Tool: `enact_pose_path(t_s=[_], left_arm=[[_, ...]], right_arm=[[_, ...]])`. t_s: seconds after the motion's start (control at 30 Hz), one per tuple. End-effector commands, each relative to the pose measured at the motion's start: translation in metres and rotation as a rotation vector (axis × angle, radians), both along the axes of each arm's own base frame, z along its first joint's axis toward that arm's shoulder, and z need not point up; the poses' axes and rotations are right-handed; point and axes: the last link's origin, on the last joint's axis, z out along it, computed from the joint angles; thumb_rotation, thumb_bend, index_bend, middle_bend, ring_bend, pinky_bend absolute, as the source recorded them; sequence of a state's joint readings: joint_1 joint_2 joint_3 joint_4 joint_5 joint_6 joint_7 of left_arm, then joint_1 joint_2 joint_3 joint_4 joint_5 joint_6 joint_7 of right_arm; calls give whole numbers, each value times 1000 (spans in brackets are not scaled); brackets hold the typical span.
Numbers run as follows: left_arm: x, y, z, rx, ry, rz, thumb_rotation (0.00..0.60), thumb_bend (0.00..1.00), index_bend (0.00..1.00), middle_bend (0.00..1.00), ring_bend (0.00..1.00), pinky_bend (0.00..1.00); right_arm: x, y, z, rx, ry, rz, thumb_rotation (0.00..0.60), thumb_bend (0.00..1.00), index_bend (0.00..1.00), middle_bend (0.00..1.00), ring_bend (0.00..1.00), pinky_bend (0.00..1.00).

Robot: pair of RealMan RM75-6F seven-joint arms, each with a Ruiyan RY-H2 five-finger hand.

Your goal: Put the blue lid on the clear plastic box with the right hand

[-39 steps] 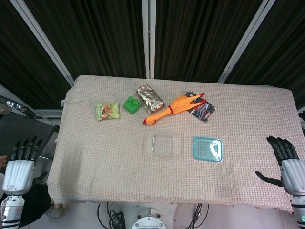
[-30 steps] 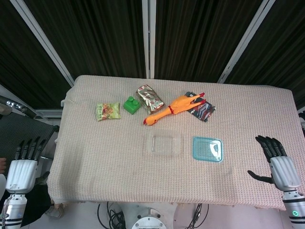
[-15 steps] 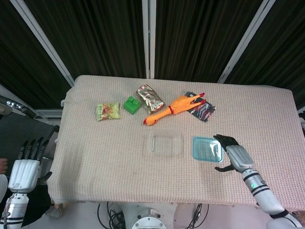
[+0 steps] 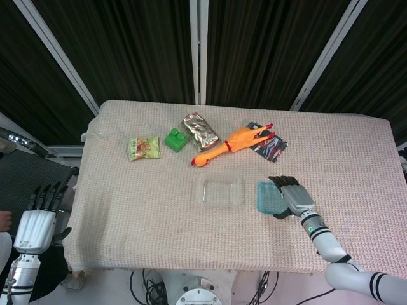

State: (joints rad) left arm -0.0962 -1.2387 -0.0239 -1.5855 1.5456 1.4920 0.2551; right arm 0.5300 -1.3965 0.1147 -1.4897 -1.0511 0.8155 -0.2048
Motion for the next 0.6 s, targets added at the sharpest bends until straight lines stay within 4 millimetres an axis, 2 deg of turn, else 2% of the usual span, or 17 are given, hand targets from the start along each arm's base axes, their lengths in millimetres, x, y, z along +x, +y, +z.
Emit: enact_pose_path(t_s=[0.03, 0.33, 0.47, 0.6], left_arm=[[0, 0, 0, 0, 1, 0, 600, 29, 54, 10, 0, 3], [1, 0, 0, 0, 3, 2, 600, 29, 54, 10, 0, 3], [0, 0, 0, 0, 2, 4, 600, 29, 54, 9, 0, 3], [1, 0, 1, -2, 3, 3, 600, 29, 54, 10, 0, 3]], right_arm=[[-2, 0, -3, 3, 3, -5, 600, 0, 0, 112, 0, 0], [-7, -1, -4, -7, -10, -9, 600, 17, 0, 156, 0, 0], [-8, 0, -3, -23, -22, -8, 600, 44, 0, 269, 0, 0], [-8, 3, 6, -48, -43, 5, 600, 81, 12, 333, 10, 0]])
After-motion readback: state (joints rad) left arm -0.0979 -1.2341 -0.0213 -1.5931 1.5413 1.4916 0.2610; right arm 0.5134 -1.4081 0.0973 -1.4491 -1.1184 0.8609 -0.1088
